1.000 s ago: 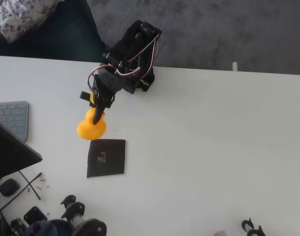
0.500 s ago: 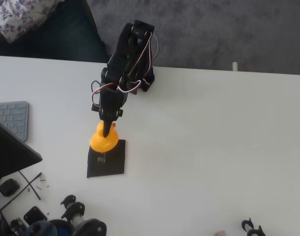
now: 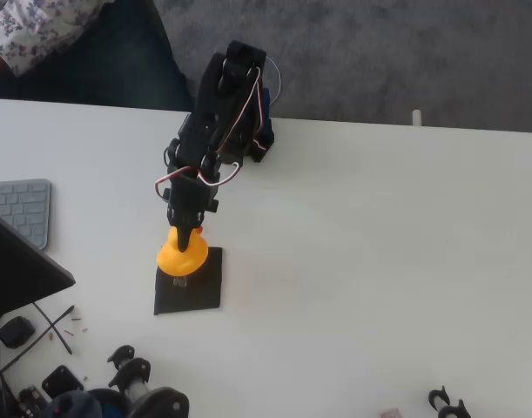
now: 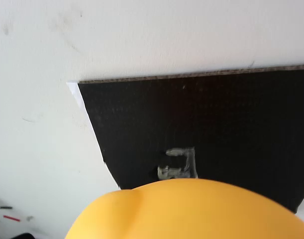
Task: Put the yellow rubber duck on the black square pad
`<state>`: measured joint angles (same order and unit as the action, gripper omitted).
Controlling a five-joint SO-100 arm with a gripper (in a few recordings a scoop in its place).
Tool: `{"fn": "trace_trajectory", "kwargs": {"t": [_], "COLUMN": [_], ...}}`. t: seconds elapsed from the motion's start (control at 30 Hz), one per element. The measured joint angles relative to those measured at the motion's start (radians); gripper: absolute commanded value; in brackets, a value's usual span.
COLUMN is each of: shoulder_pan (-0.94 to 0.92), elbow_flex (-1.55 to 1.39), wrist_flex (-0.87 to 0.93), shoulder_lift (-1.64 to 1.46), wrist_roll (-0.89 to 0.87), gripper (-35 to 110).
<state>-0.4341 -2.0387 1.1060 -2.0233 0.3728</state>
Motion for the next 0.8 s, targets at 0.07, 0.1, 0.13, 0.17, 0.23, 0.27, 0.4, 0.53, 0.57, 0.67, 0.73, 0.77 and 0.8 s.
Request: {"fn": "trace_trajectory", "kwargs": {"t": [0.07, 0.1, 0.13, 0.17, 0.23, 0.27, 0.4, 0.53, 0.57, 0.67, 0.73, 0.77, 0.8], "shoulder_pan": [0.0, 0.0, 0.0, 0.0, 0.0, 0.0, 0.0, 0.0, 0.003, 0.054, 0.114, 0.135, 0.15], "elbow_flex": [0.015, 0.029, 0.049, 0.071, 0.109, 0.12, 0.181, 0.23, 0.238, 0.247, 0.247, 0.247, 0.247], "wrist_flex": [0.0, 0.0, 0.0, 0.0, 0.0, 0.0, 0.005, 0.008, 0.008, 0.008, 0.008, 0.008, 0.008], "shoulder_lift": [0.021, 0.037, 0.057, 0.074, 0.117, 0.143, 0.244, 0.298, 0.305, 0.333, 0.336, 0.337, 0.337], "wrist_roll": [-0.012, -0.017, -0.023, -0.031, -0.04, -0.049, -0.054, -0.055, -0.06, -0.067, -0.067, -0.067, -0.067], "gripper": [11, 11, 11, 11, 11, 11, 11, 11, 11, 11, 11, 11, 11]}}
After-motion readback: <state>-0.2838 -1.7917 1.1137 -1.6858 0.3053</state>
